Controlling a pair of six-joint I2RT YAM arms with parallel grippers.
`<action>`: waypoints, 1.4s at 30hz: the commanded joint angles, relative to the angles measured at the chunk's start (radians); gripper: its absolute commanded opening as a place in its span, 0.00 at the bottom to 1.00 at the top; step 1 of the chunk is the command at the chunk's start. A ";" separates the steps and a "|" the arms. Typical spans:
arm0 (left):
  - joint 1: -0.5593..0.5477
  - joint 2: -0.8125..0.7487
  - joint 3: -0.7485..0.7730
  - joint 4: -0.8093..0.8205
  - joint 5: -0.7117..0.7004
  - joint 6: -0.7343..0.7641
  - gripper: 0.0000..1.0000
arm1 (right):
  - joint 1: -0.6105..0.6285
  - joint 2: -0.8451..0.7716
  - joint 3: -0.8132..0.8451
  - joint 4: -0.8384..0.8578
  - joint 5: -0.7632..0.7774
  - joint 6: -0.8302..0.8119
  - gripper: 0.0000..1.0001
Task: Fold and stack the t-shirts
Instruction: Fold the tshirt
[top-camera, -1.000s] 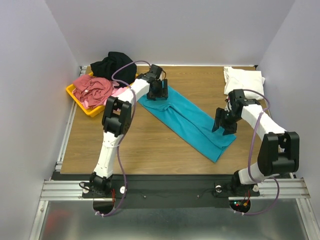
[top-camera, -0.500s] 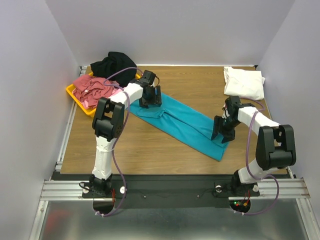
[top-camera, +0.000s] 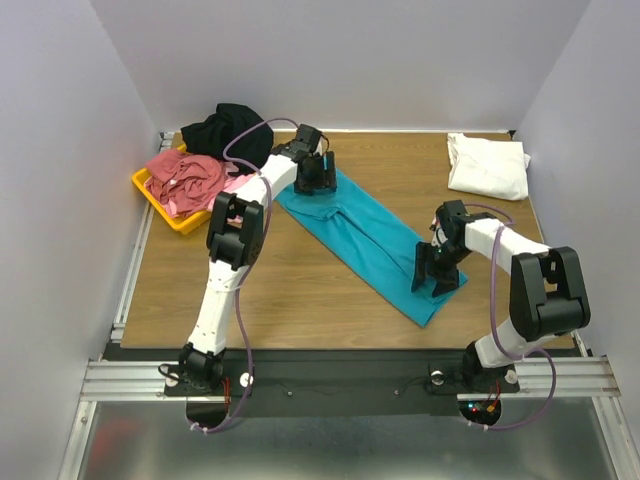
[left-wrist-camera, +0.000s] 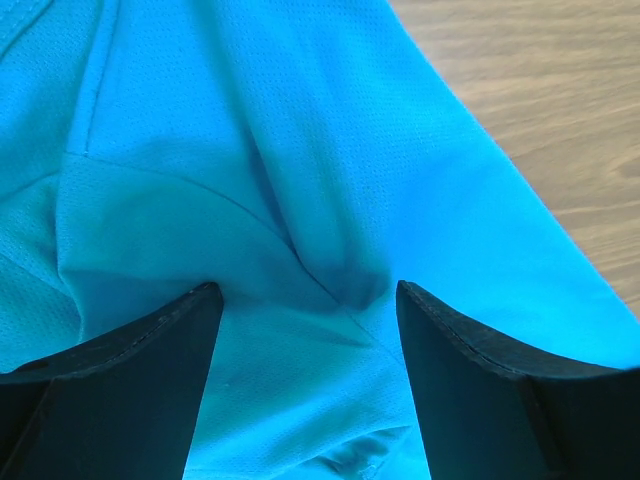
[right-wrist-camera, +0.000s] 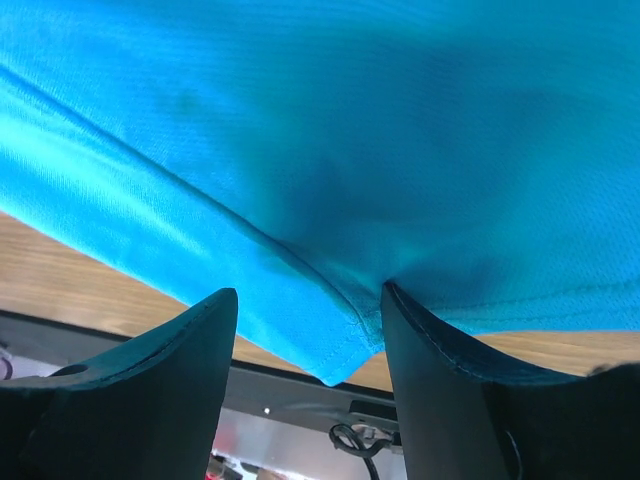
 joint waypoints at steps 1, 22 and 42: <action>-0.006 0.054 0.067 0.005 0.092 0.012 0.82 | 0.025 0.008 -0.001 -0.010 -0.047 0.003 0.65; -0.012 -0.210 -0.030 0.115 0.080 -0.098 0.84 | 0.138 -0.008 0.324 -0.091 0.053 -0.028 0.65; -0.011 -0.112 -0.196 0.103 0.072 -0.040 0.84 | 0.138 0.081 0.094 0.062 -0.039 -0.034 0.65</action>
